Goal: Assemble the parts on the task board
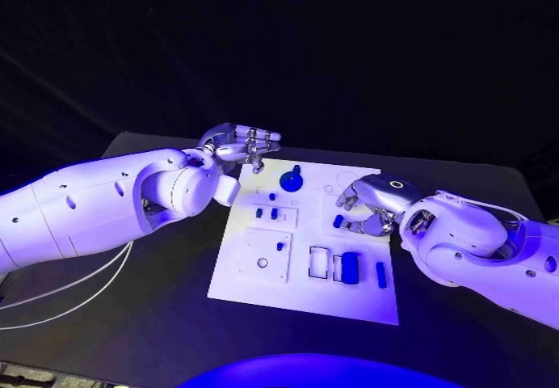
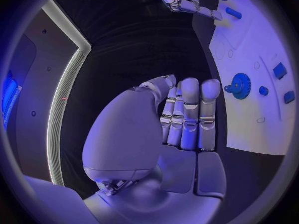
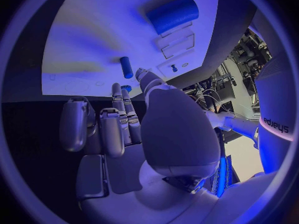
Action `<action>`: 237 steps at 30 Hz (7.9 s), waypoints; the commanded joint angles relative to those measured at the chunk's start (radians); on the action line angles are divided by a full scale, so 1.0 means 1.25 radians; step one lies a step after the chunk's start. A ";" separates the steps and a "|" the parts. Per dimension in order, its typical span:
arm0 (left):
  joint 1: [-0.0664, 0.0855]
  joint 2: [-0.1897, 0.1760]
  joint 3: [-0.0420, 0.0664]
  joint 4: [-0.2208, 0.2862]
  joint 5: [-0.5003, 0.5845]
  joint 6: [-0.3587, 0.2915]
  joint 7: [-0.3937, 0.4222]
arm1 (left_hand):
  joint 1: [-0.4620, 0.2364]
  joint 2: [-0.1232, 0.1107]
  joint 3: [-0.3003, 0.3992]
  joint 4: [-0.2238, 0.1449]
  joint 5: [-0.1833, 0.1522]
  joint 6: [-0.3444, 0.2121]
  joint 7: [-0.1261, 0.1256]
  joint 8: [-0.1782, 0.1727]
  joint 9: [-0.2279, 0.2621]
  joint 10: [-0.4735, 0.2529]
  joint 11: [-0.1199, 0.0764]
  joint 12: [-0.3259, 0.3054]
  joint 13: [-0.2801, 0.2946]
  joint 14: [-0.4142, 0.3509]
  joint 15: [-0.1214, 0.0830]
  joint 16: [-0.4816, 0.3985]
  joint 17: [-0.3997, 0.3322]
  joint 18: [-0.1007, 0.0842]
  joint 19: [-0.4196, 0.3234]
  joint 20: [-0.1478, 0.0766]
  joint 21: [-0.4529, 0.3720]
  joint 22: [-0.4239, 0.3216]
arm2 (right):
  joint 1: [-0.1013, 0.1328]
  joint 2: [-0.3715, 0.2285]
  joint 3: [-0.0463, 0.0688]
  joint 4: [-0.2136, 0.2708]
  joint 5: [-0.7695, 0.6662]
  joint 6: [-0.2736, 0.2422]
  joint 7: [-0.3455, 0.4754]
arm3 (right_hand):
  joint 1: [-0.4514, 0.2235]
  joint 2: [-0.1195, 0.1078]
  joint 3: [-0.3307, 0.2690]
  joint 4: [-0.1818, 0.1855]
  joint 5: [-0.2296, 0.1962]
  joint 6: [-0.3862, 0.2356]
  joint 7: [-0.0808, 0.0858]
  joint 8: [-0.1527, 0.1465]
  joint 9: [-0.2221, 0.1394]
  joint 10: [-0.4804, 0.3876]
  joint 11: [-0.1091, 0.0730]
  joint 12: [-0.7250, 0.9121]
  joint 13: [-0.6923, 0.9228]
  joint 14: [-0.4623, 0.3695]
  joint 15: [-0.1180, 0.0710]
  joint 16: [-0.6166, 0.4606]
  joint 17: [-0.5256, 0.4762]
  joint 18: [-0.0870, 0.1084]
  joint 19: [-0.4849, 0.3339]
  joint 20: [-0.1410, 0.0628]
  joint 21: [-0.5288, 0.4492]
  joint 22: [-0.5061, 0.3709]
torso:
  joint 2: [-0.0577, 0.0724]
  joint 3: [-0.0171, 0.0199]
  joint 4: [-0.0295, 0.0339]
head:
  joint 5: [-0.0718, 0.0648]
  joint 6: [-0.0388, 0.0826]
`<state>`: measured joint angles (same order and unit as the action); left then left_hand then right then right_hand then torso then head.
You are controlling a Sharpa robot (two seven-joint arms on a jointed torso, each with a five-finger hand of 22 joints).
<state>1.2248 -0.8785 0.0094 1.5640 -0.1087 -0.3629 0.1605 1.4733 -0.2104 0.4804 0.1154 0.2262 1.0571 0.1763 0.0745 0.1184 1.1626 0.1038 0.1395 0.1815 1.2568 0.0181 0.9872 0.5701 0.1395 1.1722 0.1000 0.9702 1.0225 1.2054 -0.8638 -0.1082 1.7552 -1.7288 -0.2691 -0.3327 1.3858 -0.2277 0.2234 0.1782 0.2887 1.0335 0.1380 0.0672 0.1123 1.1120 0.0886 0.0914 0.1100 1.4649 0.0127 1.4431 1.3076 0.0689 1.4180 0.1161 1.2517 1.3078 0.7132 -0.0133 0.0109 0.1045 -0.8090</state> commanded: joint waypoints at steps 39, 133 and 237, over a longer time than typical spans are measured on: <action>0.000 0.000 -0.001 0.000 0.003 0.015 -0.005 | -0.003 0.006 0.001 -0.006 0.002 -0.007 0.002 -0.003 -0.002 -0.009 -0.001 0.007 0.002 -0.008 0.000 -0.004 -0.002 0.009 -0.005 0.004 -0.005 -0.001 | -0.017 0.061 -0.004 -0.065 -0.013 0.028 -0.002 | 0.092 0.098 0.091 -0.027 -0.064 0.116 -0.028 0.049 0.027 0.144 -0.043 0.060 0.021 0.050 -0.040 0.015 0.035 -0.015 0.040 -0.035 0.070 0.131 | -0.001 -0.0003 0.0004 | 0.005 -0.017; -0.001 0.030 -0.001 -0.015 0.003 0.024 -0.007 | -0.002 0.007 0.001 -0.010 0.001 -0.010 0.003 -0.002 -0.004 -0.015 0.000 0.011 0.002 -0.010 0.001 -0.006 -0.007 0.009 -0.005 0.005 -0.007 -0.003 | -0.110 0.252 -0.015 -0.031 -0.014 -0.035 0.028 | 0.076 0.075 0.149 -0.071 -0.052 0.110 -0.017 0.043 0.039 0.152 -0.036 0.031 0.037 0.047 -0.034 0.008 0.019 -0.034 0.080 -0.033 0.162 0.175 | -0.004 -0.0013 0.0015 | 0.041 -0.035; -0.003 0.017 -0.013 -0.018 0.000 0.028 -0.008 | -0.005 0.007 -0.001 -0.011 0.001 -0.015 0.005 -0.003 -0.007 -0.022 0.002 0.013 0.002 -0.011 0.002 -0.006 -0.011 0.009 -0.005 0.006 -0.009 -0.003 | -0.084 -0.188 -0.016 0.189 0.196 -0.135 -0.127 | -0.096 0.104 -0.292 0.091 0.075 0.077 -0.050 0.090 0.120 0.244 -0.071 0.946 0.902 0.060 -0.062 0.045 0.080 -0.045 0.103 -0.057 0.207 0.197 | -0.019 0.0016 -0.0259 | -0.050 -0.016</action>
<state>1.2214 -0.8583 -0.0076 1.5391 -0.1093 -0.3454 0.1421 1.4694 -0.2065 0.4776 0.1071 0.2262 1.0427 0.1834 0.0745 0.1111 1.1446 0.1075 0.1512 0.1830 1.2472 0.0204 0.9832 0.5586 0.1395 1.1686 0.1036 0.9643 1.0185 1.1054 -1.1031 -0.1283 1.9925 -1.4199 -0.4502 -0.4191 1.2756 -0.0940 -0.1368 0.2929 0.3778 1.1265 0.0740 0.1739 0.2616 1.4180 -0.0063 1.2700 1.2367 1.4665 -0.0648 1.4961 1.3081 0.0292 1.4664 0.0495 1.5076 1.3077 0.6896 -0.0108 -0.0217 0.0493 -0.8270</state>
